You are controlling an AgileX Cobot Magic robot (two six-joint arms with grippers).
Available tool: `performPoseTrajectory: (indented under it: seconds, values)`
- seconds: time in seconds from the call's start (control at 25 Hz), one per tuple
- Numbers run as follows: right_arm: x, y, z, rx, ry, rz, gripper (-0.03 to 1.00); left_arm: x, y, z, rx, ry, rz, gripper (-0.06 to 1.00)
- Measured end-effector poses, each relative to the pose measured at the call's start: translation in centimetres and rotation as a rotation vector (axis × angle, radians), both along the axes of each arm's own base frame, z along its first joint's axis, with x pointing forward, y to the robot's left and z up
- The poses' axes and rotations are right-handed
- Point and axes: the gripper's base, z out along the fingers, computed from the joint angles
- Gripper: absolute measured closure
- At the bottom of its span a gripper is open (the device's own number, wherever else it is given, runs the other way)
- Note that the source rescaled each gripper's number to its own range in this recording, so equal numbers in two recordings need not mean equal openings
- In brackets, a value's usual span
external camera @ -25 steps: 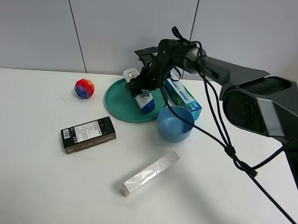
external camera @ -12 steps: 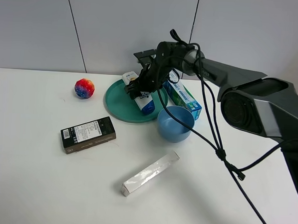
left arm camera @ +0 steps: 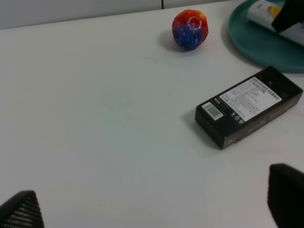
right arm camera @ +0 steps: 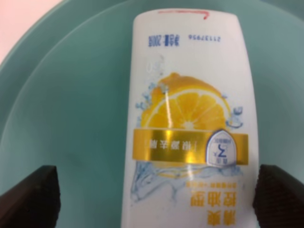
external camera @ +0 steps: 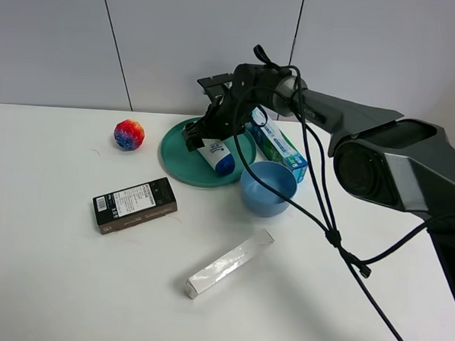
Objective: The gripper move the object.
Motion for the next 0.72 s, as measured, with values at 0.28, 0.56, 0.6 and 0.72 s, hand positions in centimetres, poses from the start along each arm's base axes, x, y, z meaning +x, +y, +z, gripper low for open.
performPoseTrajectory:
  seconds: [0.28, 0.56, 0.6, 0.72]
  values:
    - [-0.1, 0.0, 1.0, 0.023, 0.008, -0.032, 0.45, 0.0, 0.0, 0.0, 0.0, 0.0, 0.0, -0.06]
    - [-0.4, -0.2, 3.4, 0.053, 0.026, -0.077, 0.36, 0.0, 0.0, 0.0, 0.0, 0.0, 0.0, -0.06]
    - [-0.5, -0.2, 3.6, 0.049, 0.034, -0.077, 0.27, 0.0, 0.0, 0.0, 0.0, 0.0, 0.0, -0.06]
    - [-0.7, -0.6, 4.5, 0.01, 0.027, -0.066, 0.07, 0.0, 0.0, 0.0, 0.0, 0.0, 0.0, -0.06]
